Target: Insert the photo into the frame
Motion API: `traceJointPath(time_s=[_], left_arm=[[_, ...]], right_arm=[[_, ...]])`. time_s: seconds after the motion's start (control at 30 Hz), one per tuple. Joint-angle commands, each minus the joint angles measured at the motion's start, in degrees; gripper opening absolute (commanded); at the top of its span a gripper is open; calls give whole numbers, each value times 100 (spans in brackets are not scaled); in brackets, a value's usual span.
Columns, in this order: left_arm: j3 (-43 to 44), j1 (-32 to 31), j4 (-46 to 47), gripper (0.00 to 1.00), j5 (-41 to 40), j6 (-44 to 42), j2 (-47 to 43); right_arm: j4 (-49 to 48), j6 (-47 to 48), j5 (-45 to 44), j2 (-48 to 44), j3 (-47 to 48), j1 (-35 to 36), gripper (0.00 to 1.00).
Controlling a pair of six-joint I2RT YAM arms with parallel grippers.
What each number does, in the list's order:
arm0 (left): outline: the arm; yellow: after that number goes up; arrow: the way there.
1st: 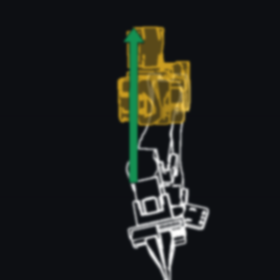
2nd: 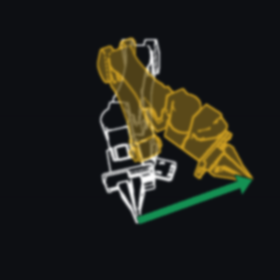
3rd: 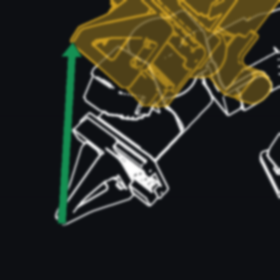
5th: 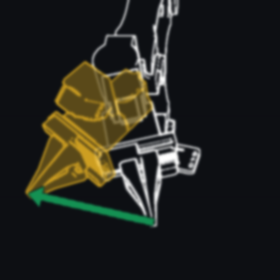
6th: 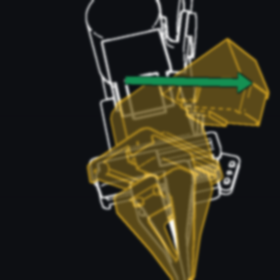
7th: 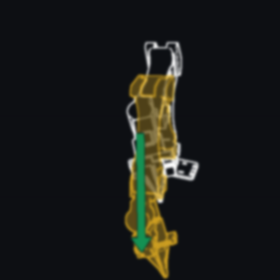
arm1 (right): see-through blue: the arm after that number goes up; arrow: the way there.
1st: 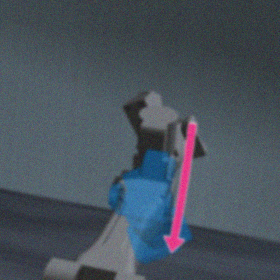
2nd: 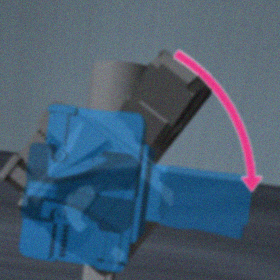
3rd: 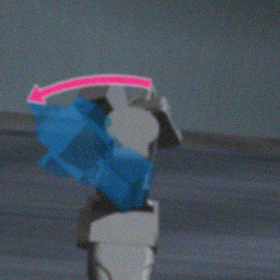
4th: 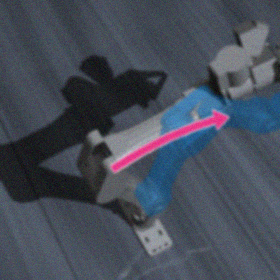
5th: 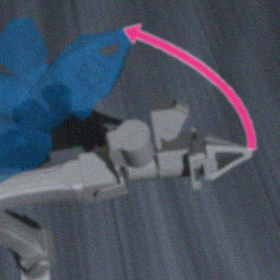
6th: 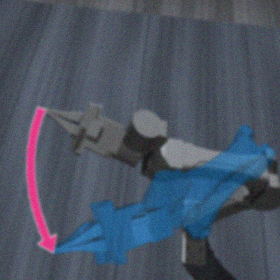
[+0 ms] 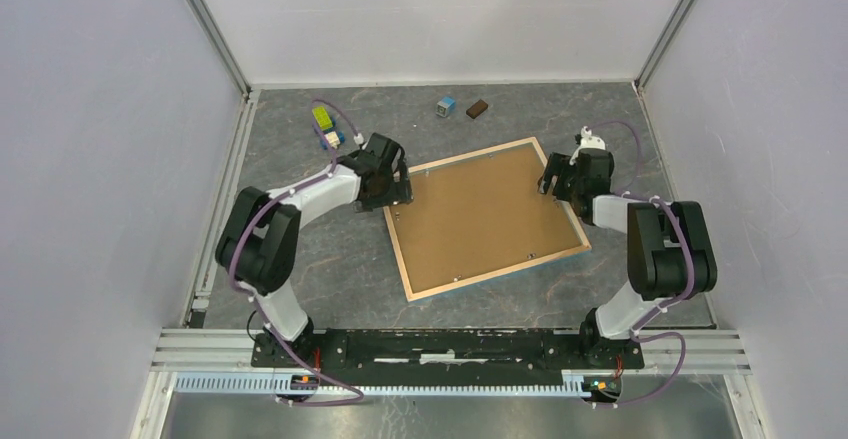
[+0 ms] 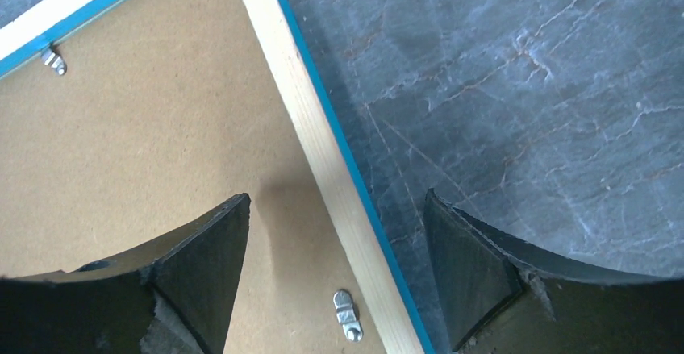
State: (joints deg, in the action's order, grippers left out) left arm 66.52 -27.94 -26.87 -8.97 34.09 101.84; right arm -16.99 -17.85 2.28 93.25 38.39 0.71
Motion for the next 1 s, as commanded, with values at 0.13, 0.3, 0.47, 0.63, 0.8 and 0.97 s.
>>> traceJointPath(time_s=[0.13, 0.3, 0.47, 0.63, 0.8, 0.97], left_arm=[[-1290, -93, 543, 100, 104, 366, -1069], [-1460, -111, 761, 100, 102, 465, -1040], [-1335, -187, 698, 92, -390, 545, -832], [-1006, -395, 330, 89, -1052, 507, -828], [-161, -367, -102, 97, -1209, 379, -454], [834, -203, -270, 99, -1055, 226, 167]], right_arm=[[317, 122, -450, 558, 474, 11, 65], [349, 52, -576, 625, 472, 8, 31], [377, 23, -589, 633, 427, 7, 1], [466, 56, -661, 611, 430, 8, 0], [504, 101, -658, 615, 432, 6, 0], [500, 260, -456, 577, 344, 1, 0]])
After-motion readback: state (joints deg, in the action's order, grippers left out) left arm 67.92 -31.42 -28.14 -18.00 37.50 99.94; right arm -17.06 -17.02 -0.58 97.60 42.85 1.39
